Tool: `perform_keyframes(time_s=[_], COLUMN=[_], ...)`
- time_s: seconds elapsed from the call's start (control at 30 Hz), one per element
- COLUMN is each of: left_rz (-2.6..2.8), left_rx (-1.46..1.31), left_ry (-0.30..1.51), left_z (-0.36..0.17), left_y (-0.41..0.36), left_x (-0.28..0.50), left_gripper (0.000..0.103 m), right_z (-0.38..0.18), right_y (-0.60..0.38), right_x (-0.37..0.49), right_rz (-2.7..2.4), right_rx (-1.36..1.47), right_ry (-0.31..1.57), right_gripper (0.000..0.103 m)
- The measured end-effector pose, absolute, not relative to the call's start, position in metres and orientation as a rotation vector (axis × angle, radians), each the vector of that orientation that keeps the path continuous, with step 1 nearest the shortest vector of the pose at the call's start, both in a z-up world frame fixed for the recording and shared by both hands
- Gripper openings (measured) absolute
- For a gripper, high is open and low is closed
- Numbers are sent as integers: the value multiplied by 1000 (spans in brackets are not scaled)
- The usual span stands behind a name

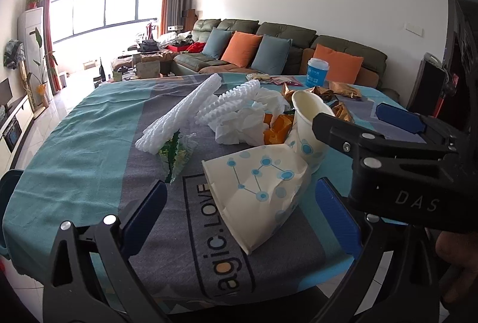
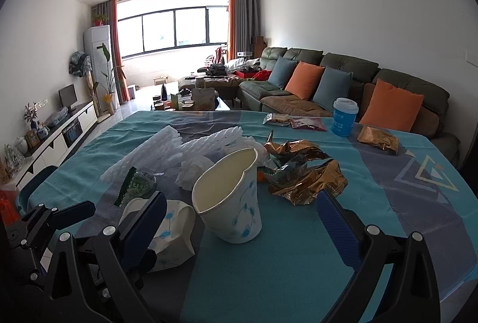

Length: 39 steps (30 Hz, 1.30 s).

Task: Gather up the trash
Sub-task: 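Grasp the white paper cup with the right tool while the left tool grasps the blue-dot paper cup, then carry both held paper cups off the table toward the teal bin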

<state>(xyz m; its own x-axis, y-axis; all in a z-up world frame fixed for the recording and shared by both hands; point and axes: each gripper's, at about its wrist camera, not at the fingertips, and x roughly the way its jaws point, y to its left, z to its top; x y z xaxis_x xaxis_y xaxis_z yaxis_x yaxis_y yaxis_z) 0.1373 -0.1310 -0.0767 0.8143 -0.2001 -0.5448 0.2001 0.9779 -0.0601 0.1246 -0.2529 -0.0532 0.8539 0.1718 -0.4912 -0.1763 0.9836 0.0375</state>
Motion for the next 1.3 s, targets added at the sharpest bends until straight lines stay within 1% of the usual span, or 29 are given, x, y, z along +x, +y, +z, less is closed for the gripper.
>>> perform_keyframes(time_s=[0.07, 0.13, 0.27, 0.4, 0.47, 0.53, 0.57, 0.67, 0.7, 0.73, 0.77, 0.8, 0.83, 1.03, 1.07, 1.1, 1.13, 1.17, 1.2, 1.23, 1.27, 1.3], left_rz=[-201, -177, -119, -83, -67, -52, -38, -32, -32, -33, -32, -34, -35, -59, -64, -71, -90, -98, -107, -111, -115, -130], left_rx=[-6, -14, -28, -39, -46, -52, -48, -51, -52, -58, -60, -62, -64, -74, -75, -79, -95, -106, -103, -84, -72, -75], left_ry=[582, 581, 606, 641, 658, 663, 662, 660, 660, 659, 658, 659, 661, 664, 661, 658, 656, 646, 629, 613, 611, 621], left_z=[-75, -73, -75, -82, -86, -89, -90, -92, -93, -95, -95, -96, -96, -101, -101, -101, -100, -99, -98, -97, -96, -97], left_y=[-133, -137, -146, -156, -161, -162, -161, -161, -161, -159, -156, -155, -155, -149, -148, -147, -147, -146, -146, -148, -149, -149], left_x=[136, 138, 145, 156, 161, 162, 162, 166, 166, 166, 166, 167, 168, 169, 167, 166, 165, 164, 162, 161, 160, 161], left_gripper=[98, 98, 98, 98, 98, 98, 98, 98, 97, 96, 91, 84, 79, 71, 71, 74, 82, 83, 75, 61, 58, 51], right_z=[-54, -55, -59, -62, -64, -65, -66, -66, -67, -67, -67, -67, -67, -68, -68, -68, -68, -68, -69, -69, -69, -69], right_y=[-252, -250, -247, -248, -249, -248, -248, -246, -246, -246, -245, -244, -245, -245, -245, -245, -245, -245, -245, -244, -244, -244], right_x=[131, 135, 140, 143, 144, 145, 145, 145, 145, 145, 145, 144, 144, 144, 144, 144, 144, 144, 144, 144, 143, 144], right_rz=[197, 206, 214, 215, 212, 212, 212, 215, 215, 214, 215, 215, 214, 215, 214, 214, 213, 213, 213, 214, 213, 214], right_rx=[-20, -25, -38, -38, -43, -51, -54, -61, -59, -58, -58, -56, -56, -54, -54, -55, -55, -55, -58, -60, -60, -60], right_ry=[541, 561, 595, 619, 626, 634, 637, 641, 642, 643, 645, 646, 645, 647, 647, 647, 647, 647, 648, 650, 649, 650], right_gripper=[88, 84, 73, 65, 57, 54, 49, 42, 39, 35, 31, 31, 31, 29, 29, 29, 29, 29, 29, 29, 29, 28])
